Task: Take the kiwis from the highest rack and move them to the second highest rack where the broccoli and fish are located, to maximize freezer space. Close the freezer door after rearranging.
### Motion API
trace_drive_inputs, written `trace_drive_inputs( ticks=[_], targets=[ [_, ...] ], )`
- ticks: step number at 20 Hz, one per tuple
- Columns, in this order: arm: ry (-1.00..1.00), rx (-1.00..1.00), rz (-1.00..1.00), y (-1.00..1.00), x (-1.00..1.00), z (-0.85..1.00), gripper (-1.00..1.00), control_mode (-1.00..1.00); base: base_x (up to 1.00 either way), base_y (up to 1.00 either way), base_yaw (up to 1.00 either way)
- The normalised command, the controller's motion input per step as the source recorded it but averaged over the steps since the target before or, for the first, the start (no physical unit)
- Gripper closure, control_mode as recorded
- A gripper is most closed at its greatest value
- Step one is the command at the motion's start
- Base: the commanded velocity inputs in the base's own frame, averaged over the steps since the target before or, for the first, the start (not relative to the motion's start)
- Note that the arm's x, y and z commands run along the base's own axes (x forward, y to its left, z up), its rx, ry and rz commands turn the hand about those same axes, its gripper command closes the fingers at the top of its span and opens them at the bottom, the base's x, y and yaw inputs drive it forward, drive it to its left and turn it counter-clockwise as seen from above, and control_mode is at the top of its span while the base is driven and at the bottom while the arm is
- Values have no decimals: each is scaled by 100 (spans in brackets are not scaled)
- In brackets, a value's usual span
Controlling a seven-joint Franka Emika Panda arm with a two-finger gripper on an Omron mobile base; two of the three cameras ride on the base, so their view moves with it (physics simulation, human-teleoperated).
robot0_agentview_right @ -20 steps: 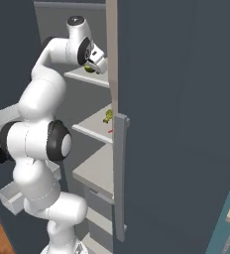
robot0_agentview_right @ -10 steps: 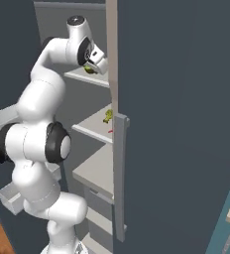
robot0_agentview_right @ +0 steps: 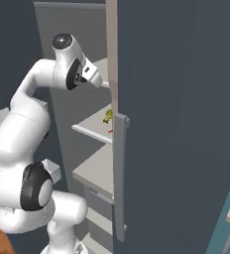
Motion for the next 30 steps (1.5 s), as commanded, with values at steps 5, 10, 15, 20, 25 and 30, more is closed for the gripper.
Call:
trace_drive_inputs(
  ticks=[5, 10, 15, 20, 25, 30],
  targets=[
    [-8, 2, 0, 0, -100, -10, 100, -100, 0, 0, 0],
    [7, 0, 0, 0, -83, -34, 100, -100, 0, 0, 0],
    [6, 0, -7, -14, -5, -61, 100, -100, 0, 0, 0],
    [0, 0, 0, -24, 31, -65, 100, -100, 0, 0, 0],
    [0, 0, 0, -12, 55, -51, 100, -100, 0, 0, 0],
    [0, 0, 0, 0, 64, -19, 100, -100, 0, 0, 0]
  ],
)
